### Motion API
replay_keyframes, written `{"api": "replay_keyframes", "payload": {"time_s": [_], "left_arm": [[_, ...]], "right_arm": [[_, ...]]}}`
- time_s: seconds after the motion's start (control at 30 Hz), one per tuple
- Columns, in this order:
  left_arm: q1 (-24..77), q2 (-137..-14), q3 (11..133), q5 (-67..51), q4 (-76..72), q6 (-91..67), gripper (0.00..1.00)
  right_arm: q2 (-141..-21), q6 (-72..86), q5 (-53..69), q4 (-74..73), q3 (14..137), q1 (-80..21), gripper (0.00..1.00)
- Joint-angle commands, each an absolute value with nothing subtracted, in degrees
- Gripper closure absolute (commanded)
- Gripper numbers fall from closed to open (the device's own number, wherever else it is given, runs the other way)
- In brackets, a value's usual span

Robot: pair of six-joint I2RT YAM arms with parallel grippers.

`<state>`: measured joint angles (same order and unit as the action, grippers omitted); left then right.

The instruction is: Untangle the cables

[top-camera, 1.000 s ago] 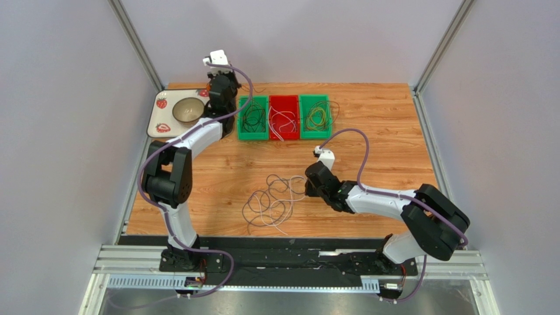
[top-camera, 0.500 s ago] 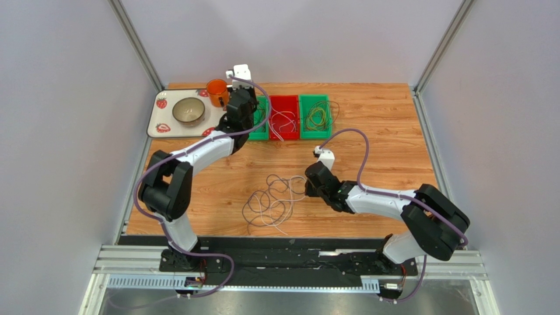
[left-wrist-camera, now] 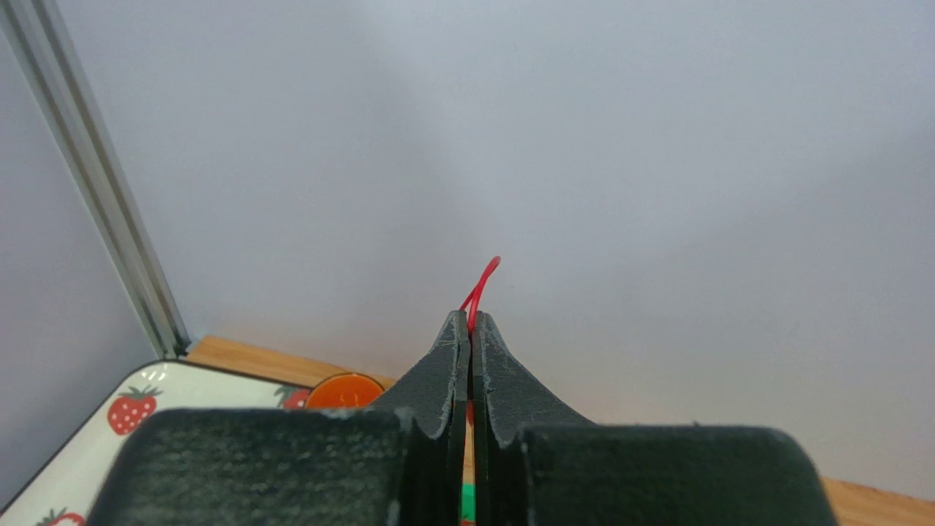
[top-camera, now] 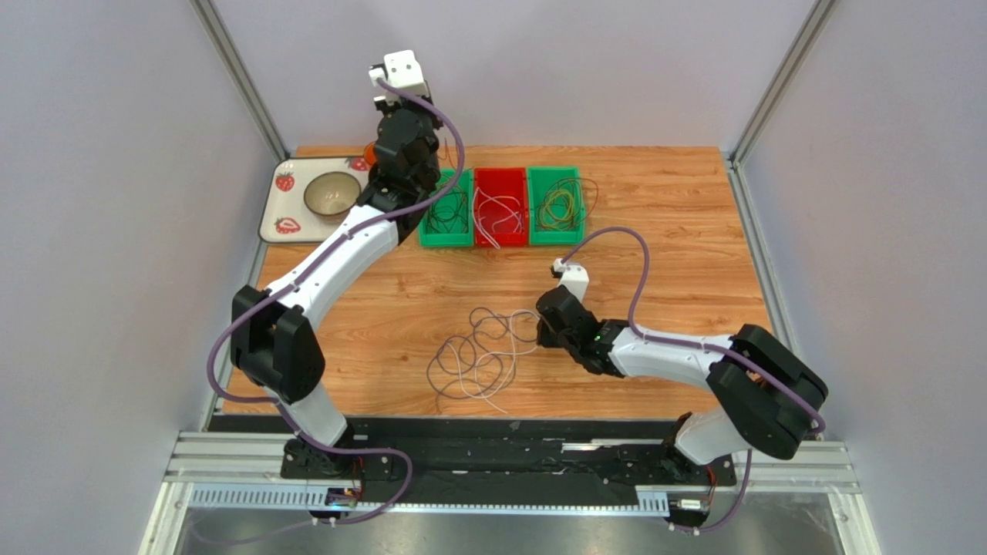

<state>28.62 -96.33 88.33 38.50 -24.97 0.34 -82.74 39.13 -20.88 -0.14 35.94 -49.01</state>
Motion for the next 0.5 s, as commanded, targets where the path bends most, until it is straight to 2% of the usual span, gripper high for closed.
{"api": "replay_keyframes", "payload": {"time_s": [0.0,0.47], "left_arm": [[29.0,-94.8,87.6,40.7,-24.9,3.9,1.0],[29.0,-103.9,85.7,47.5,-29.2,5.8,1.0]], "right_arm": [[-81.7,38.8,-23.0,1.8,36.7,-49.5,1.0],[-81.6,38.7,-23.2,1.8,36.6,-49.6,1.0]]}}
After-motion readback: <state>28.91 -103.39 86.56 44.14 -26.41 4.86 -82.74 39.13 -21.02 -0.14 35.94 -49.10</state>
